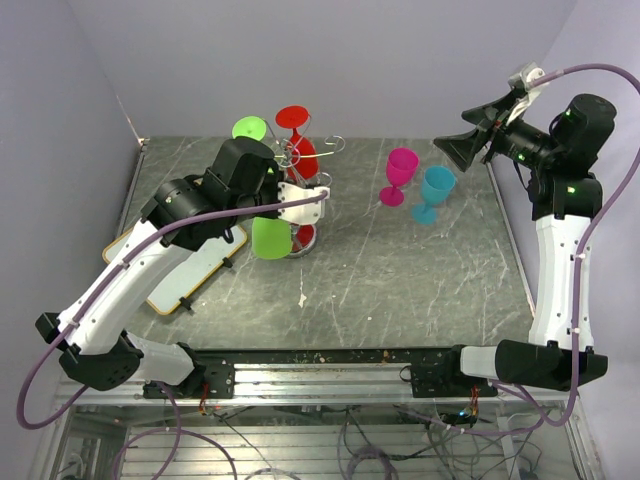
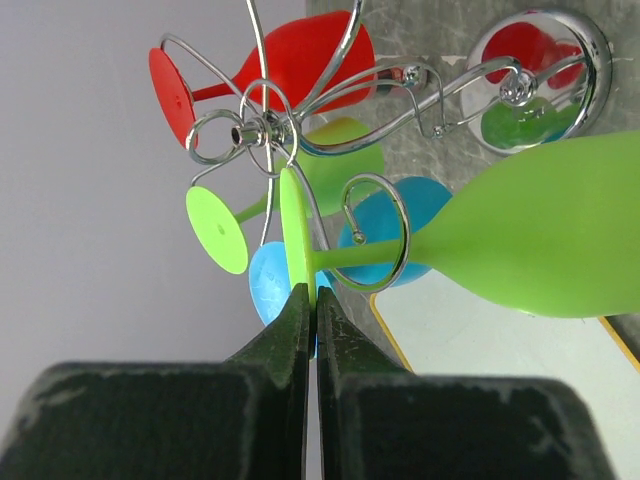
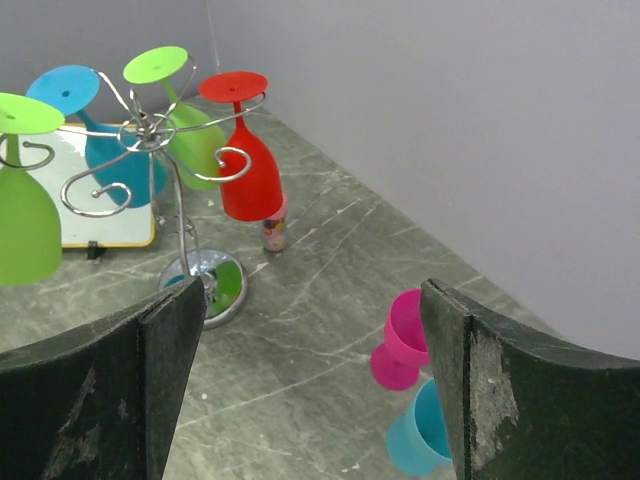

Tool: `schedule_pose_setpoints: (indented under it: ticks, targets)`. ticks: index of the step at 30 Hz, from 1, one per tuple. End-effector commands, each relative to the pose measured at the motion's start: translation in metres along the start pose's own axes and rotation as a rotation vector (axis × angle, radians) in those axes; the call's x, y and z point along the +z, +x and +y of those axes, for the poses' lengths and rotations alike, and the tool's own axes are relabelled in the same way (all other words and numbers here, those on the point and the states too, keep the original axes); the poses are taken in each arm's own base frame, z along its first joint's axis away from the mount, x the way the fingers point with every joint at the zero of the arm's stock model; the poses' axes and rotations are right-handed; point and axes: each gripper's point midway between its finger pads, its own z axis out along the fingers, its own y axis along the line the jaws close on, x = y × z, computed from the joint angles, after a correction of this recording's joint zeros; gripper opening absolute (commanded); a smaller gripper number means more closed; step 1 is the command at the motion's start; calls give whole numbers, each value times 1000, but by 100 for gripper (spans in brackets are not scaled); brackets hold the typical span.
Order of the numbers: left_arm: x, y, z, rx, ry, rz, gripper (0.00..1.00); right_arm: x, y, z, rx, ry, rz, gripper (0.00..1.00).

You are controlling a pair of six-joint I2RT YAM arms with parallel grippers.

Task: Place the wine glass upside down on the wine glass rack

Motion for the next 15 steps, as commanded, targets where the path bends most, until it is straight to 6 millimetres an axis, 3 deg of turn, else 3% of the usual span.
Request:
schedule_pose_setpoints:
  ticks: [1, 15]
  targets:
    - [-11, -14, 8, -30, -18, -83, 7, -1, 10, -12, -29, 47, 23, 88]
    - [11, -24, -4, -35, 26, -102, 9, -4, 15, -18, -48, 93, 42, 91]
